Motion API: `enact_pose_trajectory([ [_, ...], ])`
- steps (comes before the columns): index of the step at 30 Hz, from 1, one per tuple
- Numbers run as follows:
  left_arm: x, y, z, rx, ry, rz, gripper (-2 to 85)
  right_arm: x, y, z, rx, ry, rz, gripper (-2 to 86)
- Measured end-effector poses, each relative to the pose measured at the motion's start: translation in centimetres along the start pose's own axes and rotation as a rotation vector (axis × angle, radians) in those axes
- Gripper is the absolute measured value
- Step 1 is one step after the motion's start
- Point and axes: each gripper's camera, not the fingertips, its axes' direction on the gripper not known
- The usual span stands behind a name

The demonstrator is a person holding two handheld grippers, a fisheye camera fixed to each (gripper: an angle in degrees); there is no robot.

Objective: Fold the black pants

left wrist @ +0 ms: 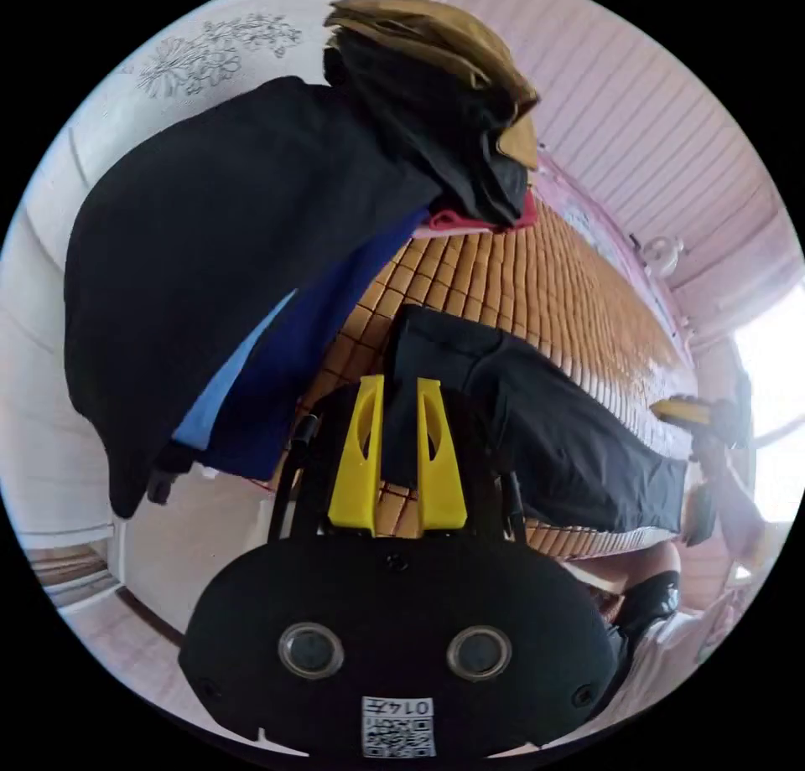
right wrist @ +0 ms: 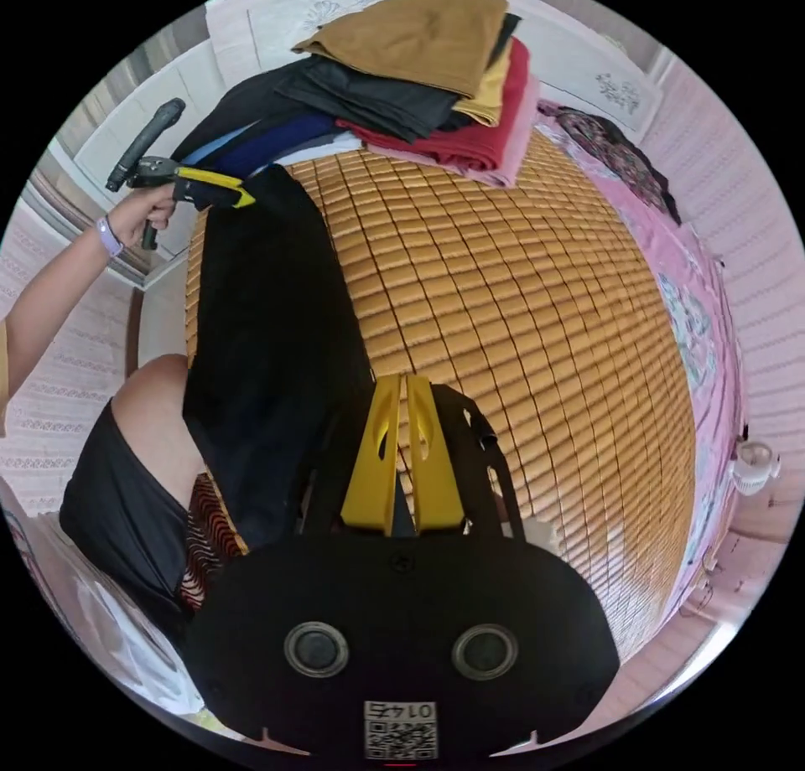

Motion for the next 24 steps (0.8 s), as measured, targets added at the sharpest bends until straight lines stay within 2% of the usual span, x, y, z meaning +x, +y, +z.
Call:
enact_pose_trajectory([
  [3,1.0,4.4,-2.5,0.163,0.051,0.046,0.4,2.3,9.8,-1.3,-0.045,0.029,0.201,-0.4],
  [5,5.6,7.9,-2.9,0.191,-0.025,0.27,-0.6,2.9,15.3,-1.8,-0.078,-0.024,0.332,-0.4],
  [7,9.8,10.1,-2.2,0.159,0.038,0.412,-0.8,1.9,20.7,-2.4,-0.093,-0.111,0.466,-0.4],
  [11,22.0,14.8,2.0,0.067,0.419,0.703,-1.0,-1.6,21.6,-3.0,-0.07,-0.132,0.443,-0.5],
  [13,27.2,16.9,4.2,0.07,0.474,0.766,-1.0,-4.0,18.1,-3.0,-0.1,0.0,0.314,-0.7],
  [15,31.6,18.9,6.5,0.052,0.422,0.818,-0.9,-5.3,15.0,-3.1,-0.1,0.089,0.219,-0.9],
  [17,35.4,20.9,9.7,0.022,0.245,0.837,-0.9,-6.0,12.3,-3.7,-0.084,0.115,0.131,-0.9],
  [20,37.2,22.1,13.1,-0.045,0.092,0.817,-0.9,-5.8,8.9,-4.0,-0.113,0.094,0.052,-0.9],
  [22,37.3,22.7,14.6,-0.052,0.0,0.795,-0.9,-5.4,7.1,-2.6,-0.237,0.023,0.011,-0.8],
  [24,37.3,23.4,15.6,-0.035,-0.021,0.82,-0.9,-5.2,6.8,-3.0,-0.237,0.026,-0.002,-0.7],
])
